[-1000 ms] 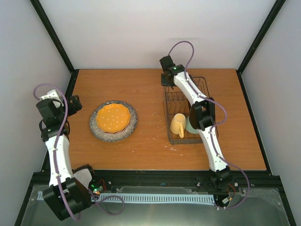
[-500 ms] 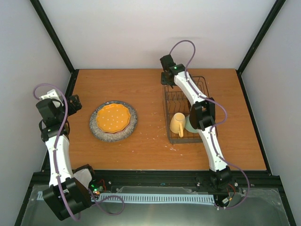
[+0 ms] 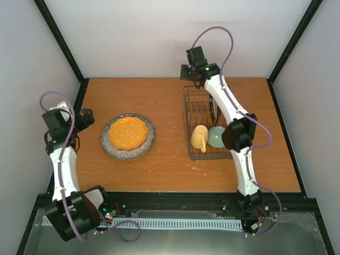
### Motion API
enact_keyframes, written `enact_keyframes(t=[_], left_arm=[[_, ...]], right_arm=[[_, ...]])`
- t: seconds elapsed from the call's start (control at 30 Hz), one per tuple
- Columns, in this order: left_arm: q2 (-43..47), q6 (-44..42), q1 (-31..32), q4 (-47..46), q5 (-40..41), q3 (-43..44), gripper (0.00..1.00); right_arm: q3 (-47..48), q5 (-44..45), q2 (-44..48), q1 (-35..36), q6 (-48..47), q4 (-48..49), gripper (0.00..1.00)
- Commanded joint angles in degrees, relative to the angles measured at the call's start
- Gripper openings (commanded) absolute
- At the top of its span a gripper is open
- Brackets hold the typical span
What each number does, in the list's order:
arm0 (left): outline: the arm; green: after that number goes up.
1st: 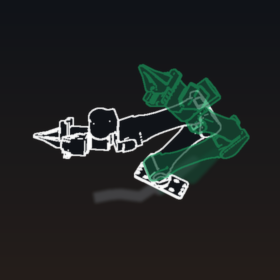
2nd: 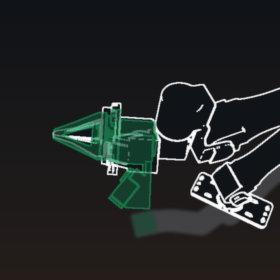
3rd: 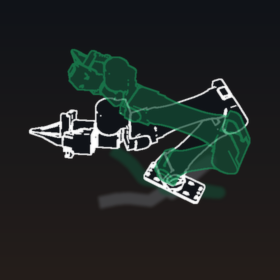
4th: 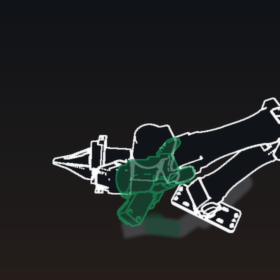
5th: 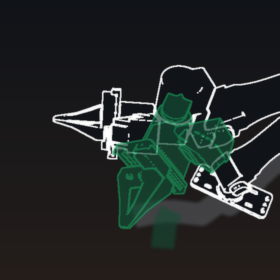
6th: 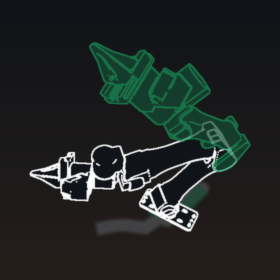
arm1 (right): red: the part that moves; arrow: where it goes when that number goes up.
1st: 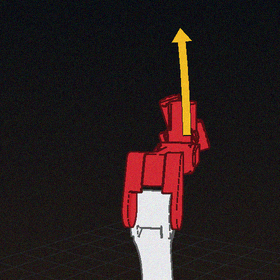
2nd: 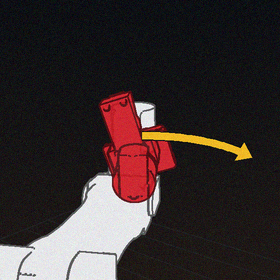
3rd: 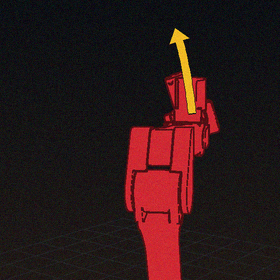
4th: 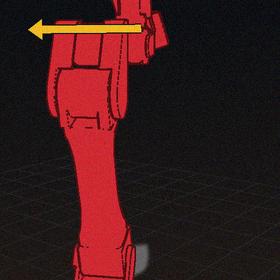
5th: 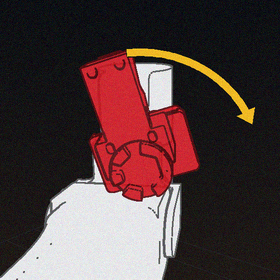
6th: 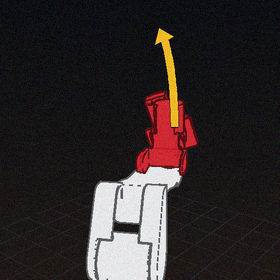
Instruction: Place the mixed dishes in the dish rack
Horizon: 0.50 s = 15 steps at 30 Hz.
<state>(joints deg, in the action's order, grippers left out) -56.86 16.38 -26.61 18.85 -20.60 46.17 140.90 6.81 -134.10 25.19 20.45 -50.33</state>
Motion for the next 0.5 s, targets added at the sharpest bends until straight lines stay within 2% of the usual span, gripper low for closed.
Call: enact_keyframes(t=[0.0, 0.13, 0.23, 0.27, 0.37, 0.47], left_arm=[[-3.3, 1.9, -0.3, 6.0, -4.2, 4.4, 1.00], [-6.6, 1.1, -0.9, 10.3, -5.7, 5.2, 1.00], [-9.8, -0.8, -2.2, 13.1, -11.1, 5.1, 0.95], [-11.0, -1.0, -2.7, 13.5, -13.4, 4.8, 0.90], [-14.6, -1.5, -3.0, 13.7, -19.1, 3.8, 0.68], [-18.6, -2.1, -3.0, 14.1, -22.7, 3.2, 0.61]], right_arm=[[-1.3, 0.1, 9.6, 0.5, -1.5, 2.4, 0.56], [-5.3, 1.5, 17.9, 0.6, -2.4, 2.6, 0.58], [-12.2, 1.5, 25.4, 0.5, -3.2, 3.8, 0.61], [-14.5, 1.3, 27.8, 0.6, -3.4, 4.2, 0.61], [-22.4, 0.1, 34.0, 0.6, -3.8, 4.9, 0.61], [-29.1, -0.4, 40.0, 0.6, -4.0, 5.9, 0.61]])
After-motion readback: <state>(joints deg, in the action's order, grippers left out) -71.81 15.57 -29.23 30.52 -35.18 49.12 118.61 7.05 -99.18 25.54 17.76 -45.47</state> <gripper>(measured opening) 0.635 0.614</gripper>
